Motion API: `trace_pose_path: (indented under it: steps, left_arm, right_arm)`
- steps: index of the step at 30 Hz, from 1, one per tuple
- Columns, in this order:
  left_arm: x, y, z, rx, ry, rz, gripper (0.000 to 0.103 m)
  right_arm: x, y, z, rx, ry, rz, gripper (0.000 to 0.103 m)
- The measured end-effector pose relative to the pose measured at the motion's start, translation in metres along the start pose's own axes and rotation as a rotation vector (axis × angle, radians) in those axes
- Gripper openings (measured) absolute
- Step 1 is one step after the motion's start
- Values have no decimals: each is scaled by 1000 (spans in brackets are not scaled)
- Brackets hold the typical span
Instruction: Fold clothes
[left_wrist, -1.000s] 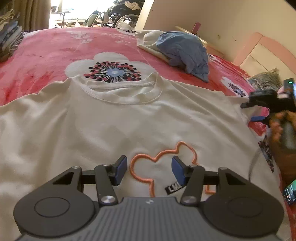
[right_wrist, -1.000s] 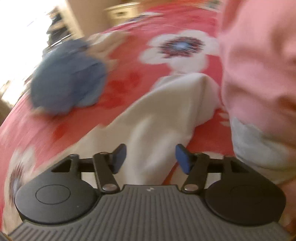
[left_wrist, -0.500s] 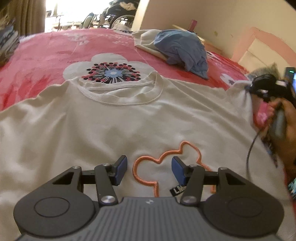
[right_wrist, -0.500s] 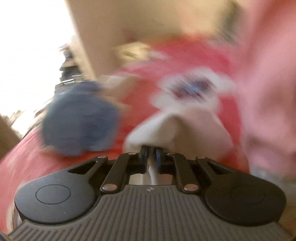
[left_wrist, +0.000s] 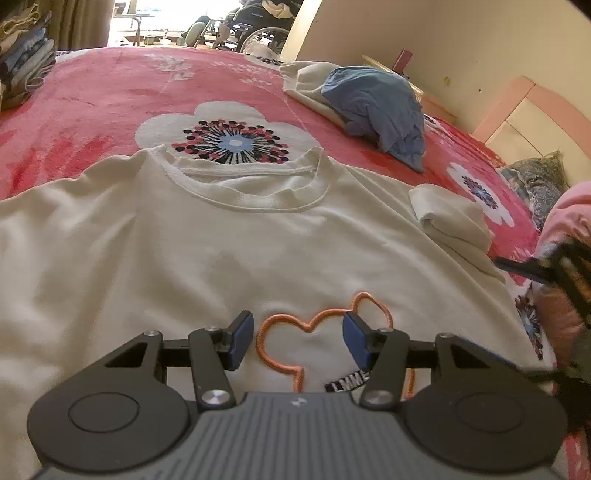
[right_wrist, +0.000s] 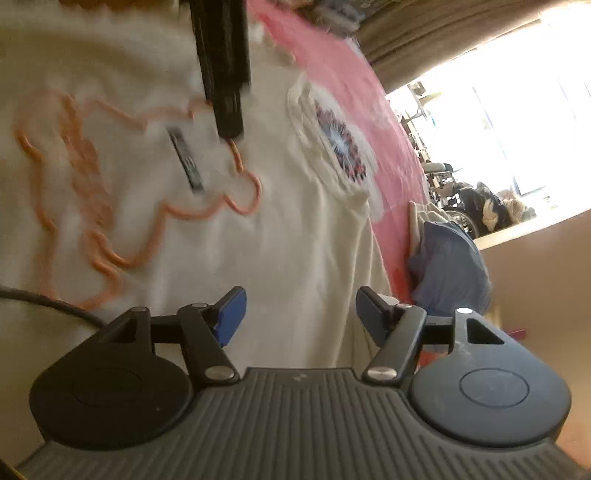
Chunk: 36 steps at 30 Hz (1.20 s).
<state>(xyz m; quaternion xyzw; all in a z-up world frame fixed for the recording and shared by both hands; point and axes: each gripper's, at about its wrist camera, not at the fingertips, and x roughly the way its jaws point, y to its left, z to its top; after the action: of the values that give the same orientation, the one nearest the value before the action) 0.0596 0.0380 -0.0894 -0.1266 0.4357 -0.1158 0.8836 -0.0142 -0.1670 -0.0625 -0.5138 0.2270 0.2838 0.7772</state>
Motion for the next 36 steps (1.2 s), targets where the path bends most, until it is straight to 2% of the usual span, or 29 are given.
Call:
trace_pose_path:
  steps: [2,4,6,9,10,13,15,16,17,18,19,21,24,27,28,31,33,34,35,36]
  left_arm:
    - [-1,-2,-1,10,-3,7,55]
    - [-2,-3,-2,11,-2,14,55]
    - [-3,-4,-3,10,0,20,55]
    - [-8,-6,-5,5,0,29,55]
    - [-10,-7,-6,6,1,31,55]
    - [-13,-9,-8,17,5,41,55]
    - [-12,-9,-9,22,11,49,55]
    - [-11,-9,-10,21,14,53,55]
    - [-10,-8,-10,15,17,57,55]
    - [-10,-7,-10,4,16,60,55]
    - [-12,-5,-10,-15,10,58,55]
    - [-16,2,-10,-63,-6,48,55]
    - [-23,11,-11,-108,-31,43,55]
    - [-33,20,-10,-136,-47,45,55]
    - [-37,23,-10,-144,-53,47,55]
    - [-49,31,-10,-169,-71,54,55]
    - [-55,37,-10,-186,-79,69,55]
    - [-58,40,-11,-198,-83,78,55]
    - [-61,43,-13,-210,-84,84,55]
    - [-64,45,-14,-218,-83,86,56]
  right_arm:
    - [-14,-39,-10,305,-18,35,78]
    - [-15,-84,-34,639,-16,13,80]
    - [-4,-132,-76,993,14,-53,80]
    - [35,-189,-152,1558,89,-87,79]
    - [49,-196,-175,1716,139,-99,78]
    - [104,-203,-209,1944,248,-120,78]
    - [121,-197,-222,2061,240,-154,75]
    - [123,-193,-218,2060,209,-177,62]
    - [125,-193,-217,2072,163,-165,34]
    - [126,-193,-217,2088,106,-125,17]
    - [119,-195,-211,2079,62,-110,4]
    - [107,-197,-200,2058,-23,-81,4]
    - [58,-205,-164,1899,-150,-73,3]
    - [-2,-196,-103,1561,-262,-30,3]
    - [-19,-186,-79,1429,-279,-10,3]
    - [-46,-151,-25,1212,-276,59,7]
    - [-45,-116,3,1089,-257,141,19]
    - [-42,-95,16,1027,-240,192,38]
    - [-38,-75,29,963,-223,241,50]
    - [-41,-57,40,879,-213,270,51]
